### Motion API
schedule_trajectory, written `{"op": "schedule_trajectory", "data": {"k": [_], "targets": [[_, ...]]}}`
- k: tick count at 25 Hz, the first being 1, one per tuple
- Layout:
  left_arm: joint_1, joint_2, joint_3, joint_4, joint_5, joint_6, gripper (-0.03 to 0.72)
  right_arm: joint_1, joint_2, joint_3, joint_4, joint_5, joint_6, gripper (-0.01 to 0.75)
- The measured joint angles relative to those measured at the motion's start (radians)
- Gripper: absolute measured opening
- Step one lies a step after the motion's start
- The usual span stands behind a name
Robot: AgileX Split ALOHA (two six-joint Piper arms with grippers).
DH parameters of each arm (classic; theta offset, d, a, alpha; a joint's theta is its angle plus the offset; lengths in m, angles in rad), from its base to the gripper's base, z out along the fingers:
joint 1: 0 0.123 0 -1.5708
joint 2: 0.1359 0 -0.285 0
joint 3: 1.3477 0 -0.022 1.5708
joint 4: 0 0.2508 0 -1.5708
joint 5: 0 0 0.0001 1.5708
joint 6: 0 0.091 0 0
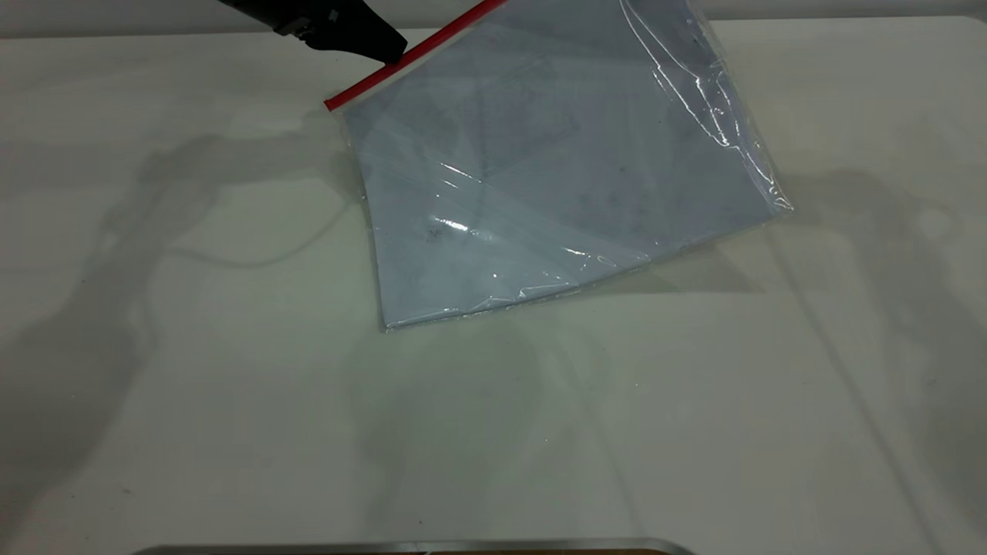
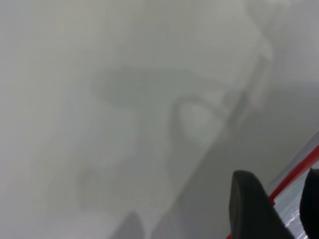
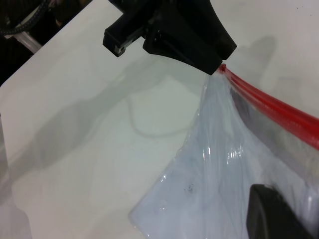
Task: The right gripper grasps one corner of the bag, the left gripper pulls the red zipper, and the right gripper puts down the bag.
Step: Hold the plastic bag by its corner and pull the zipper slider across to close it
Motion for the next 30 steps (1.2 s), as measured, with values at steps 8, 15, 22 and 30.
{"op": "schedule_trajectory", "data": {"k": [8,15,22,30], "targets": [[-0.012,0.024,0.0,-0.001,-0.002,0.002,0.304,0.0,0.0,0.0,-0.003,0.0,0.0,0.033],[-0.012,0.024,0.0,0.009,0.005,0.003,0.166,0.0,0.0,0.0,-0.003,0.007,0.0,0.033],[-0.017,0.024,0.0,0.046,-0.025,-0.009,0.053,0.001,0.0,0.0,-0.003,0.013,0.0,0.033],[-0.009,0.024,-0.003,0.165,-0.053,-0.083,0.053,0.008,0.0,0.0,0.023,0.012,-0.009,0.033]]}}
